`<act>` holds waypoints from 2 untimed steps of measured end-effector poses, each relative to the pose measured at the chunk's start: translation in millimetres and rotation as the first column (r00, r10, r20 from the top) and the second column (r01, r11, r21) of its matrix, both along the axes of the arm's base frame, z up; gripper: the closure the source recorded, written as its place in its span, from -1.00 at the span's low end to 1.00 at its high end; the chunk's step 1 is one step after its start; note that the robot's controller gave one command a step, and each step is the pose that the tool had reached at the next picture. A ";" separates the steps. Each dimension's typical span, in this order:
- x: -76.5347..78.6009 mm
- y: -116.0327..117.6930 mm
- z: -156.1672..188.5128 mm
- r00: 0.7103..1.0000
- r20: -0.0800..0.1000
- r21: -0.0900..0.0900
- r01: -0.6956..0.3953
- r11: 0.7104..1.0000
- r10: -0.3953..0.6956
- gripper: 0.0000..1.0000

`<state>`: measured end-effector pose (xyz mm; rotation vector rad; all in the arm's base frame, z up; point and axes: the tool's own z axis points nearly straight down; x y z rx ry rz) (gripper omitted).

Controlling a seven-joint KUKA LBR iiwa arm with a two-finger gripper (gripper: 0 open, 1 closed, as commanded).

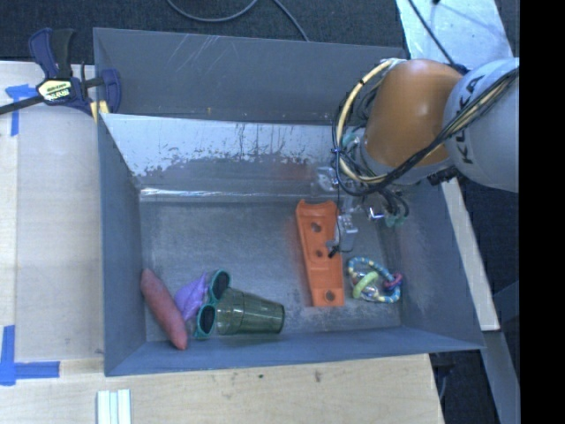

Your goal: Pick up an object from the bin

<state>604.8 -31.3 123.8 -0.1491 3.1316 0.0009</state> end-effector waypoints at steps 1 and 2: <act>-18.1 -5.0 5.3 0.956 -0.004 -0.001 -0.294 0.956 0.294 1.00; -18.1 -5.0 5.2 0.956 -0.004 -0.001 -0.293 0.956 0.293 -1.00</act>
Offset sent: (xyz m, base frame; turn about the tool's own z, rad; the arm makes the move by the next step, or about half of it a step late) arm 0.0000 0.0000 0.0000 0.0000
